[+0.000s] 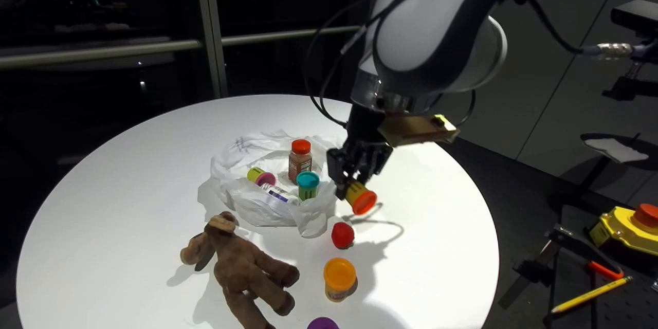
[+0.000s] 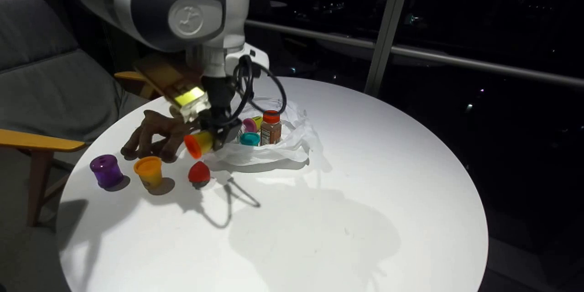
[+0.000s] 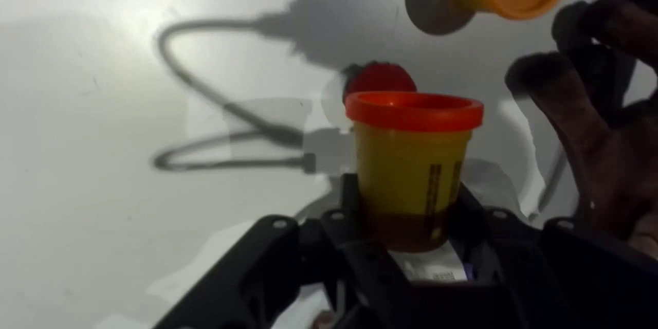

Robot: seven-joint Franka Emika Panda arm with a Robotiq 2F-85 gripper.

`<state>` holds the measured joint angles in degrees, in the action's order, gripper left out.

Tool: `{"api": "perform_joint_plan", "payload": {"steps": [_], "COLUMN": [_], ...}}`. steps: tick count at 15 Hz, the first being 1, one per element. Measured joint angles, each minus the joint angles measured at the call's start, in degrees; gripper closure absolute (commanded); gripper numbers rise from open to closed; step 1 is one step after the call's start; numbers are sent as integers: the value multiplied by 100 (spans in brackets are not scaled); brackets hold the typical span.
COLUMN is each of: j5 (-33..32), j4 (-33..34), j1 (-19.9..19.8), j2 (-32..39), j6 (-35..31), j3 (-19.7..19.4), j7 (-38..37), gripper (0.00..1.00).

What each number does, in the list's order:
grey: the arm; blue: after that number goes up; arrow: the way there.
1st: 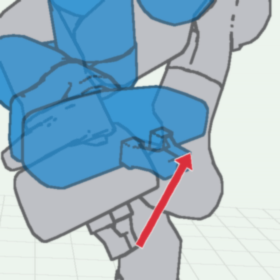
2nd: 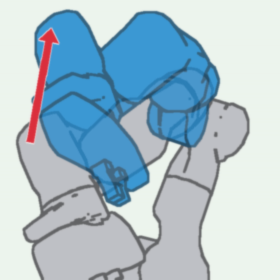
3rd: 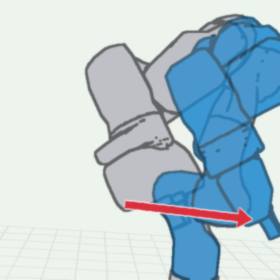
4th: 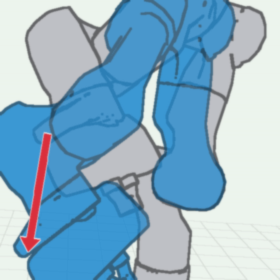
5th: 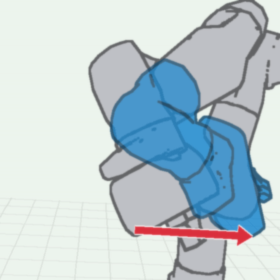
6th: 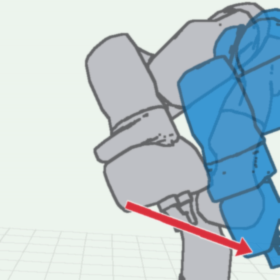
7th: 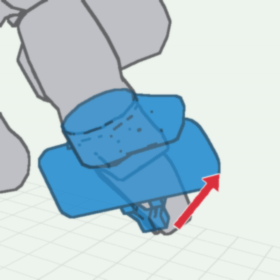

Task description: Put the object on the table in the plastic bag

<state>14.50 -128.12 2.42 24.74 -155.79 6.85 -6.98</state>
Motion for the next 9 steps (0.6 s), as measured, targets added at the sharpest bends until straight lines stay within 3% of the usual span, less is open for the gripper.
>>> {"api": "perform_joint_plan", "payload": {"steps": [4, 9], "j5": [-59, -52], "j4": [1189, 2712], "j1": [126, 137], "j2": [243, 1509], "j6": [-13, -436], "j3": [50, 206], "j7": [-13, 93], "gripper": [82, 82]}}
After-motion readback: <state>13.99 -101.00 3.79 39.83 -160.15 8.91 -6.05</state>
